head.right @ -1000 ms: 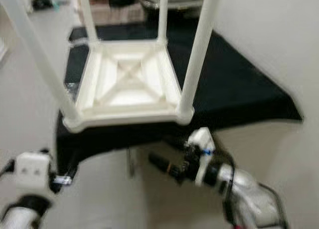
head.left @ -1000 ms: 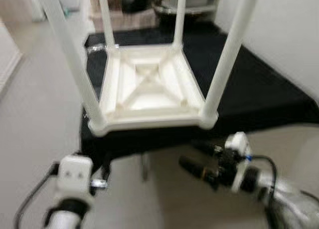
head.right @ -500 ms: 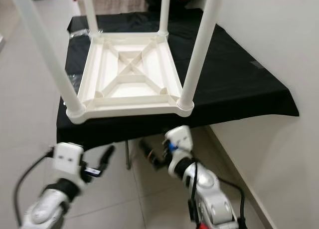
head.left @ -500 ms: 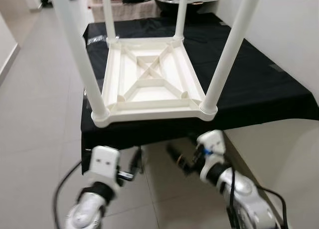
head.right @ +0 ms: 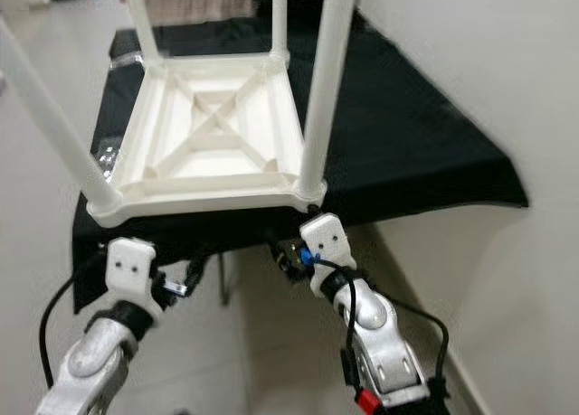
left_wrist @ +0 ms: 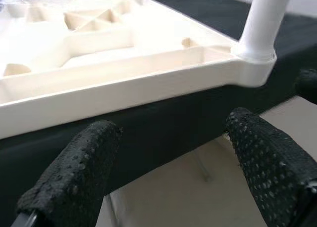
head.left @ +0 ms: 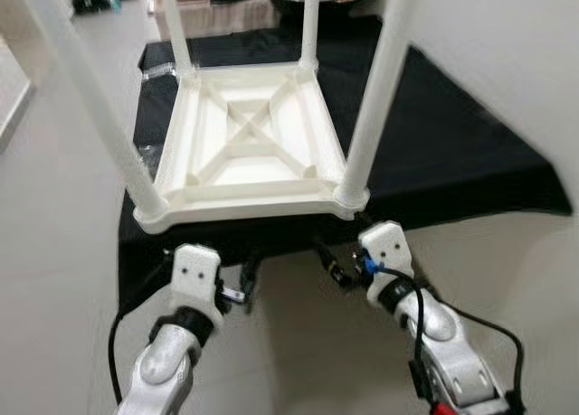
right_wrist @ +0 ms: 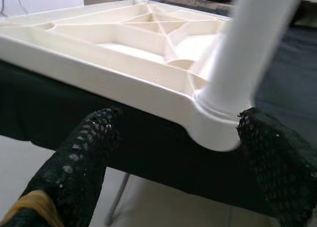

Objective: Building children table

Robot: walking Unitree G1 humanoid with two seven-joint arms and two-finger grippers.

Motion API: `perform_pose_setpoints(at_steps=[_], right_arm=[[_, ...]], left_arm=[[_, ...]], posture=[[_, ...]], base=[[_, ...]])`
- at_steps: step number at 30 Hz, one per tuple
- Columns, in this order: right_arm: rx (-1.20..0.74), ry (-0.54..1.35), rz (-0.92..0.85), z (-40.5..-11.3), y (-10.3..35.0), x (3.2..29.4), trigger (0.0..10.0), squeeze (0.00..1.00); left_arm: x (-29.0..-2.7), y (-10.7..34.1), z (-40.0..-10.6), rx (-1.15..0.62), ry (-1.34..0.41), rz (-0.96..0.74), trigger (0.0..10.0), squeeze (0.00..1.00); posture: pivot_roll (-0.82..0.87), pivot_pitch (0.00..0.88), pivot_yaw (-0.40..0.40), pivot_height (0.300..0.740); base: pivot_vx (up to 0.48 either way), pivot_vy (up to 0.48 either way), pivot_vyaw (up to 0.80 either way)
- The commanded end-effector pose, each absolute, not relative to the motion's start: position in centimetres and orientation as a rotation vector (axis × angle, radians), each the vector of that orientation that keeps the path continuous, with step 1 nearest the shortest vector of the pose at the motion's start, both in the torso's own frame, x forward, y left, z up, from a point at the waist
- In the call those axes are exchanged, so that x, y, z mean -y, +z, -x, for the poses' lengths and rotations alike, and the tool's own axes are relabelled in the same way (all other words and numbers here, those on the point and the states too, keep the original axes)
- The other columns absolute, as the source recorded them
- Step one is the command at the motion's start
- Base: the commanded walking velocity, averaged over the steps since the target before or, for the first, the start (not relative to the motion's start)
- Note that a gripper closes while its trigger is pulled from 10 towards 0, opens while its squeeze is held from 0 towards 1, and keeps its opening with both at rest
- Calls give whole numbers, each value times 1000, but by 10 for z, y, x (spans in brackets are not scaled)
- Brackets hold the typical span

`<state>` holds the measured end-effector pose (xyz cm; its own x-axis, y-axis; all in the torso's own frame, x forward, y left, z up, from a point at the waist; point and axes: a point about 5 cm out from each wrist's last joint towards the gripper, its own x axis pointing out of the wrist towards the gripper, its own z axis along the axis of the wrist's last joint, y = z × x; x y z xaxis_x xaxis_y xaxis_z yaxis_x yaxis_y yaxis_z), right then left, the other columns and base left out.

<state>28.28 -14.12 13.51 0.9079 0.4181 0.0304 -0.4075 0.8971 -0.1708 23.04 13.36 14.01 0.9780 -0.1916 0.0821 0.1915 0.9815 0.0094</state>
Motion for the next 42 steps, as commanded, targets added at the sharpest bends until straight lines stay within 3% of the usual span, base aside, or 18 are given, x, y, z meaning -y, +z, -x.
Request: perform_pose_setpoints(at_steps=[1,8,11,12,15,26,34,42], right_arm=[[70,462,93,-283,135,139,10000,0],[153,707,51,-288,168,127,10000,0],[190,717,79,-294,182,124,10000,0],[281,694,84,-309,211,119,10000,0],[344,693,36,-318,233,112,10000,0],[294,762,-14,-308,217,103,10000,0],[225,767,-42,-298,200,123,10000,0],[216,725,11,-298,197,132,10000,0]], left_arm=[[-142,137,-228,78,-149,-8,10000,0],[-143,138,-233,84,-149,-20,10000,0],[-143,137,-236,86,-151,-19,10000,0],[-143,138,-239,91,-151,-18,10000,0],[-145,138,-240,97,-127,-2,10000,0],[-146,143,-239,119,-102,-50,10000,0],[-146,157,-242,169,-157,-118,10000,0],[-145,164,-246,192,-179,-123,10000,0]], posture=[[25,106,-19,740],[15,94,-9,740],[13,92,-7,740],[18,90,-8,740],[21,91,-11,740],[30,103,-29,740],[21,102,-10,740],[17,98,-3,740]], base=[[0,0,0],[0,0,0],[0,0,0],[0,0,0],[0,0,0],[0,236,0],[0,0,441],[451,0,497]])
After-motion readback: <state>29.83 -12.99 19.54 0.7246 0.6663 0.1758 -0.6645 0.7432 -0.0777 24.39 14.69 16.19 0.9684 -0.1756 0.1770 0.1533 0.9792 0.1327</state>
